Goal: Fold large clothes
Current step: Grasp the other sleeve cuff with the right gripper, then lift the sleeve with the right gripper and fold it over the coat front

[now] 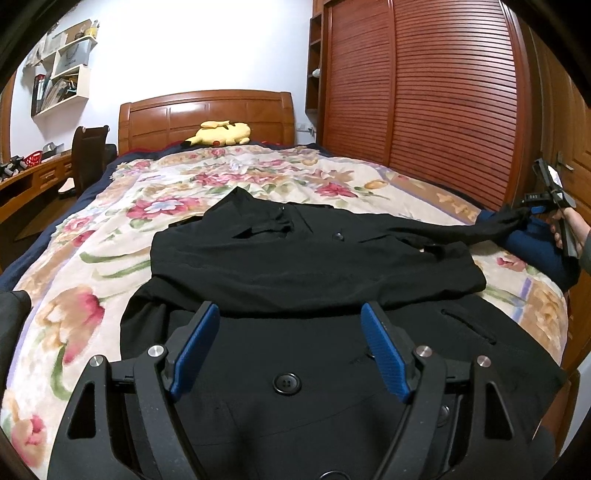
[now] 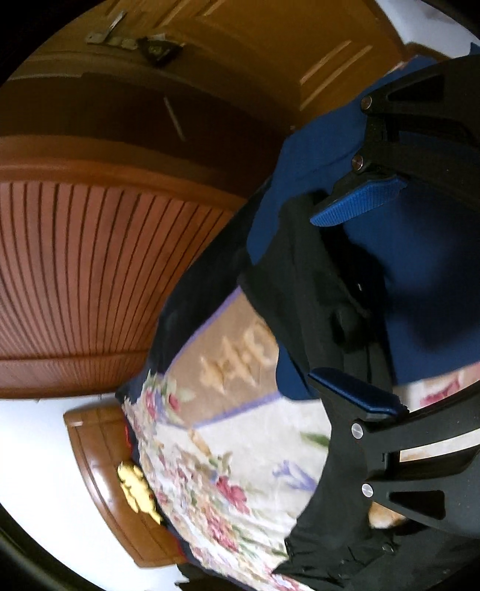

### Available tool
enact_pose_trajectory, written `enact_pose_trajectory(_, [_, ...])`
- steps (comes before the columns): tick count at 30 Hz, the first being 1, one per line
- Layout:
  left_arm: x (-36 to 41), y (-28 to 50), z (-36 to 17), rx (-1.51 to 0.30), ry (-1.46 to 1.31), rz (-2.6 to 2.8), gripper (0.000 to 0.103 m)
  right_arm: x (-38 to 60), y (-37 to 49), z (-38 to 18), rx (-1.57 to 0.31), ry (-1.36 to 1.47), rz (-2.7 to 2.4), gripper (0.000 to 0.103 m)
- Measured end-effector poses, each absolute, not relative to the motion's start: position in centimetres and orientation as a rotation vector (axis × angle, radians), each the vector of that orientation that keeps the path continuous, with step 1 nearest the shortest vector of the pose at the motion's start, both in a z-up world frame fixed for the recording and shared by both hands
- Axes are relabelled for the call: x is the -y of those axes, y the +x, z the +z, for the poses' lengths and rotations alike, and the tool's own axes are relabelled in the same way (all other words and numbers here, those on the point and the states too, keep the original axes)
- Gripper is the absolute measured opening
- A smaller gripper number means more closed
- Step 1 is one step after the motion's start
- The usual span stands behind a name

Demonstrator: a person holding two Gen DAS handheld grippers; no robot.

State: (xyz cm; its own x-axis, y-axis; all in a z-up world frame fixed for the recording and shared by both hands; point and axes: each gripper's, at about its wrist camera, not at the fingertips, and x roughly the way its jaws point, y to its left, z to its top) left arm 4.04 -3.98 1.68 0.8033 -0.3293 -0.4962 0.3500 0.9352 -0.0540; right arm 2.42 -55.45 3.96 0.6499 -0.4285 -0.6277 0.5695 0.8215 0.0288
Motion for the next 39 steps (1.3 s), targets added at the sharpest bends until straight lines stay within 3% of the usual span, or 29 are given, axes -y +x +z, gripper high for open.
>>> enact_pose_trajectory(10, [4.1, 4.1, 1.6, -0.528, 0.047, -0.361, 0.08, 55.7, 4.9, 2.8, -0.758, 0.232, -0.588, 0.077])
enact_pose_trajectory(12, [3.9, 4.1, 1.6, -0.527, 0.047, -0.358, 0.08, 55.4, 5.1, 3.1, -0.759, 0.222, -0.567, 0.048])
enact_pose_trajectory(15, [3.6, 4.0, 1.6, -0.524, 0.046, -0.356, 0.08, 55.1, 5.7, 3.1, -0.773, 0.156, -0.581, 0.022])
enact_pose_trajectory(20, [3.2, 3.6, 1.9, -0.513, 0.054, -0.349, 0.08, 52.1, 5.1, 5.5, -0.69, 0.059, -0.563, 0.017])
enact_pose_trajectory(39, [0.1, 3.4, 2.8, -0.505, 0.055, -0.299, 0.08, 31.4, 4.3, 14.9, -0.412, -0.24, -0.242, 0.013])
